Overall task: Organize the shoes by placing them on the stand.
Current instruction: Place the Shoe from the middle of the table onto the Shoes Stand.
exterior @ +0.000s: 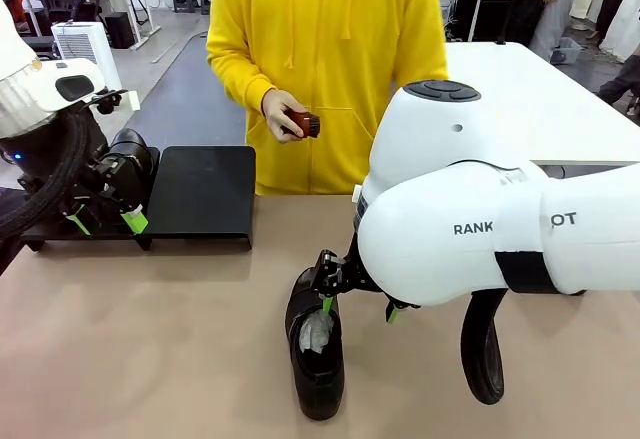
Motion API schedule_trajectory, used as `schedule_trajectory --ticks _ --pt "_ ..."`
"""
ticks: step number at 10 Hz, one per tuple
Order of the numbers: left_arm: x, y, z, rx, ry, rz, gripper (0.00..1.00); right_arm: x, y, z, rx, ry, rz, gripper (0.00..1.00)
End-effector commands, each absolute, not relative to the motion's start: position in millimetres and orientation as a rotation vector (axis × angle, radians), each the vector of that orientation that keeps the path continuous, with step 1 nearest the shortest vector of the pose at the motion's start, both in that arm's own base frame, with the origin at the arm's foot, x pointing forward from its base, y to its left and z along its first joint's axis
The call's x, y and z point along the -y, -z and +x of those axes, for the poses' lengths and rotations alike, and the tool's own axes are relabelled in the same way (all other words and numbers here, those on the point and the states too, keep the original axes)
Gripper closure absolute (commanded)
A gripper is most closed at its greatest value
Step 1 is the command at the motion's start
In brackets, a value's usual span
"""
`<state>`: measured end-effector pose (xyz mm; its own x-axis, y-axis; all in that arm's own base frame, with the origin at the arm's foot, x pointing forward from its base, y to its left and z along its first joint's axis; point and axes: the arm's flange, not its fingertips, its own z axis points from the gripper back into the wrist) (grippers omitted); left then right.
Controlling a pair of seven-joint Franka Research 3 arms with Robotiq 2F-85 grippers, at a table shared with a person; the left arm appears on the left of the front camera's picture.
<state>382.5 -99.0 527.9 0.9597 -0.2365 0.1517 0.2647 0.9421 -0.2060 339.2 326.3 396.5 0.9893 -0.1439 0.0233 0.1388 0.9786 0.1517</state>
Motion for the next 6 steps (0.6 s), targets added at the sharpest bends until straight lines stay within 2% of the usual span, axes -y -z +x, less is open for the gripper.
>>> schedule_trajectory --ticks 1,5,6 --pt "96.8 -527.3 381.0 0.124 0.263 -0.234 0.18 -329.8 -396.4 341.0 0.045 0.143 0.166 0.00" --pt "96.8 -527.3 381.0 0.124 0.263 -0.234 0.18 -326.4 -396.0 339.5 0.034 0.143 0.151 0.00" --pt "99.0 -527.9 382.5 0.126 0.256 -0.227 0.18 -287.0 -411.5 352.2 0.091 0.281 0.141 0.00"
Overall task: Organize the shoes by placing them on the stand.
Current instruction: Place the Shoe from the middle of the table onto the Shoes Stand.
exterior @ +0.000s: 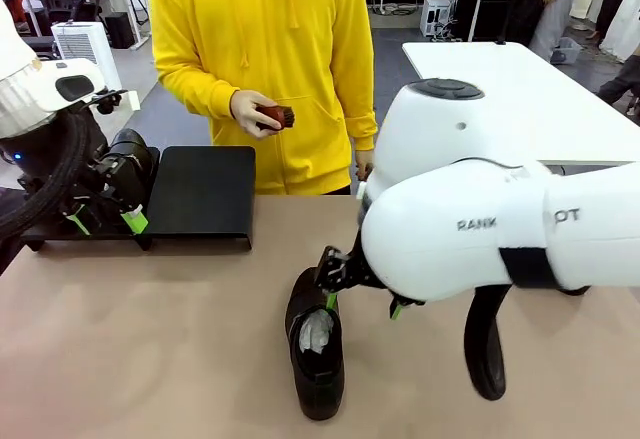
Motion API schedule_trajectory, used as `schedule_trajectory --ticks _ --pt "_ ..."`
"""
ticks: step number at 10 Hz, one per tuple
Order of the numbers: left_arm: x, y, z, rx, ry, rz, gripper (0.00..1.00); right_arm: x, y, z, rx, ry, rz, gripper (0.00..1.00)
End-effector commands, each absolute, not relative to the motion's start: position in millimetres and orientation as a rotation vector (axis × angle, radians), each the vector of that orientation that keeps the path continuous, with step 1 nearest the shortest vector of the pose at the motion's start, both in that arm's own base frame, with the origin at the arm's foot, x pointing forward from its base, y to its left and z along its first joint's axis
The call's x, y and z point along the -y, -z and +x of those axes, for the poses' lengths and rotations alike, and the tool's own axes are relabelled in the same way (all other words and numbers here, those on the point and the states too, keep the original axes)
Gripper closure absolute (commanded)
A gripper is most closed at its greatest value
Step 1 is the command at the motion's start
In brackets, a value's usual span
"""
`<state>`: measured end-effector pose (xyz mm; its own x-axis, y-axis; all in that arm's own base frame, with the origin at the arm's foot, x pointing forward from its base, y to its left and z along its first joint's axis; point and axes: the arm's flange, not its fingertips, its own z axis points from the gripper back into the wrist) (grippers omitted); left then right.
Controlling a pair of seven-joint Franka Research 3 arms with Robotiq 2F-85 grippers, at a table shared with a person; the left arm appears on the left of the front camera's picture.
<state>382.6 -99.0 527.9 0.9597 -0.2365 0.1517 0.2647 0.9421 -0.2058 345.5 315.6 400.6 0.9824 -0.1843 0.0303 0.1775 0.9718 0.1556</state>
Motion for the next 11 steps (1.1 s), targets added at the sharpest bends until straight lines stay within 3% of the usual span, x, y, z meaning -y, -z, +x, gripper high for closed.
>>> schedule_trajectory --ticks 1,5,6,11 --pt "128.9 -514.4 359.1 0.113 0.329 -0.226 0.18 -244.3 -425.5 367.7 0.157 0.423 0.132 0.00" --pt "224.7 -498.4 294.7 0.103 0.248 -0.316 0.18 -178.9 -414.0 402.5 0.124 0.748 0.096 0.00" --pt "249.8 -504.2 280.9 0.137 0.215 -0.341 0.18 -172.6 -434.3 398.8 0.164 0.605 0.142 0.00" --pt "340.0 -484.5 258.6 0.205 0.080 -0.137 0.18 -172.6 -434.3 398.8 0.164 0.605 0.142 0.00"
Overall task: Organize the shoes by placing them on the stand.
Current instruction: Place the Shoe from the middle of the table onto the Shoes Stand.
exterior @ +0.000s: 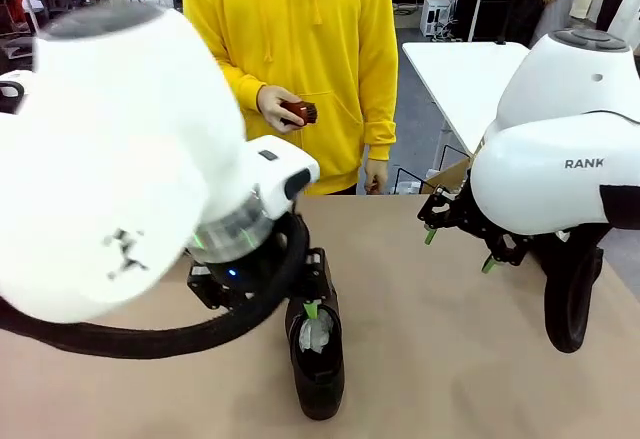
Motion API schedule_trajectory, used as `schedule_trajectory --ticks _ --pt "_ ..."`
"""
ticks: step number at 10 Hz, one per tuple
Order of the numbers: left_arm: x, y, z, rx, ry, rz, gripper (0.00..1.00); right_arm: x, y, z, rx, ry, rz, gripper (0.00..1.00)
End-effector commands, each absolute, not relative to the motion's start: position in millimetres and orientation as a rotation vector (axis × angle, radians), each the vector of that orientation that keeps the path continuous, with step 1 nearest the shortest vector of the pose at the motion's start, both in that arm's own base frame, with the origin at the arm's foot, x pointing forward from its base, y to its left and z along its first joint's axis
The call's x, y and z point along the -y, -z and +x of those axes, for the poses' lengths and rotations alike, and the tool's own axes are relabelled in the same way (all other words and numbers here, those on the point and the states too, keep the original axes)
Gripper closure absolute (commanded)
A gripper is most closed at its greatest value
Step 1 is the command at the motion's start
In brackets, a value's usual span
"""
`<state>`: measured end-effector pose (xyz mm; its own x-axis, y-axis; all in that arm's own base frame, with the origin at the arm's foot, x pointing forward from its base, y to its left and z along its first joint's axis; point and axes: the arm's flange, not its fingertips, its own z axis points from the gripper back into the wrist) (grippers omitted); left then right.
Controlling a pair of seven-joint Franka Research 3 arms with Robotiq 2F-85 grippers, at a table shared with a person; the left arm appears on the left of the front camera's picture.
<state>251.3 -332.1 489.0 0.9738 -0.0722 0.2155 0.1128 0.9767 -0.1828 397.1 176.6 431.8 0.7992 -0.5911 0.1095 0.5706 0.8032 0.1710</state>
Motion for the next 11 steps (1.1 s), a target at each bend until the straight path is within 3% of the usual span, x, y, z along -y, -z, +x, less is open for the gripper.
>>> schedule_trajectory --ticks 1,5,11 --pt "320.5 -499.1 253.1 0.200 0.111 -0.245 0.18 -172.6 -434.3 398.8 0.164 0.605 0.142 0.00" --pt "349.7 -481.9 253.4 0.203 0.066 -0.203 0.18 -172.6 -434.3 398.8 0.164 0.605 0.142 0.00" --pt "432.3 -412.2 274.8 0.178 -0.003 -0.153 0.18 -172.6 -434.3 398.8 0.164 0.605 0.142 0.00"
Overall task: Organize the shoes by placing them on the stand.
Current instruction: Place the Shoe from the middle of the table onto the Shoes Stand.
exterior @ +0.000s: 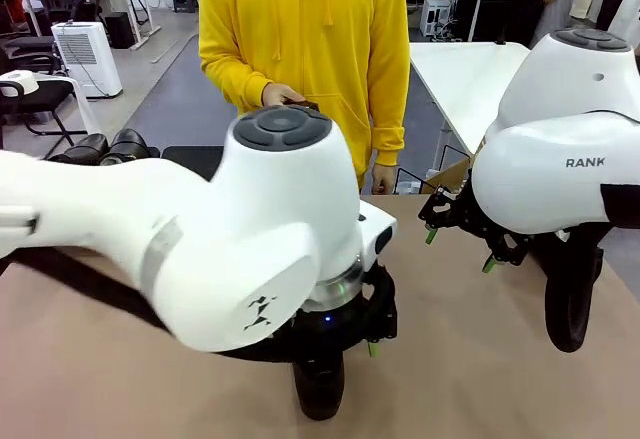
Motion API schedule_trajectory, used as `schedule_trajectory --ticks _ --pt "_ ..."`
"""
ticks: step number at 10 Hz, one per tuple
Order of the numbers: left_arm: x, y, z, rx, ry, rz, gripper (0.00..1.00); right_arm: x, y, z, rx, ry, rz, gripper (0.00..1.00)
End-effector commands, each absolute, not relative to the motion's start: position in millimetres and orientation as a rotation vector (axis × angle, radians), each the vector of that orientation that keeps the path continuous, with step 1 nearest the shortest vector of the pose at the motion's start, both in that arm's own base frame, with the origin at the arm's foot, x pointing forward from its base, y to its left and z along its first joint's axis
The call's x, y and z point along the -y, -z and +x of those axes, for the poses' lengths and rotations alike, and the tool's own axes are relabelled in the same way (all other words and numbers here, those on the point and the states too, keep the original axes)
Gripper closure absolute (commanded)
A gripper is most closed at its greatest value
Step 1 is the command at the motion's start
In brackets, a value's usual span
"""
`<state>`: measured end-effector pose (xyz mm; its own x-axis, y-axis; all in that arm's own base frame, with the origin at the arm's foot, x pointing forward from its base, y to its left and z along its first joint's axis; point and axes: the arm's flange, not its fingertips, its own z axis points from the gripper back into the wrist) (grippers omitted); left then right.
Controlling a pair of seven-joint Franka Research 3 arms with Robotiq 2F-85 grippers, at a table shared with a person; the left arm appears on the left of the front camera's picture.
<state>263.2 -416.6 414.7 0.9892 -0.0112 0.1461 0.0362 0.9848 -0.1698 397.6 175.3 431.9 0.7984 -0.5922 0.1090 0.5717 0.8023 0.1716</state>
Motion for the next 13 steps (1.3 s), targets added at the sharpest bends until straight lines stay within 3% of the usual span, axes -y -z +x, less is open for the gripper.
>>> schedule_trajectory --ticks 1,8,9,10,13 --pt "435.0 -400.9 282.5 0.206 -0.023 -0.147 0.18 -172.6 -434.3 398.8 0.164 0.605 0.142 0.00" --pt "445.9 -358.5 301.9 0.198 -0.019 -0.153 0.18 -172.6 -434.3 398.8 0.164 0.605 0.142 0.00" --pt "445.7 -355.1 304.1 0.193 -0.007 -0.132 0.22 -172.6 -434.3 398.8 0.164 0.605 0.142 0.00" --pt "445.6 -355.4 305.0 0.186 0.005 -0.129 0.36 -172.6 -434.3 398.8 0.164 0.605 0.142 0.00" --pt "445.2 -352.7 309.1 0.165 0.030 -0.061 0.89 -172.6 -434.3 398.8 0.164 0.605 0.142 0.00"
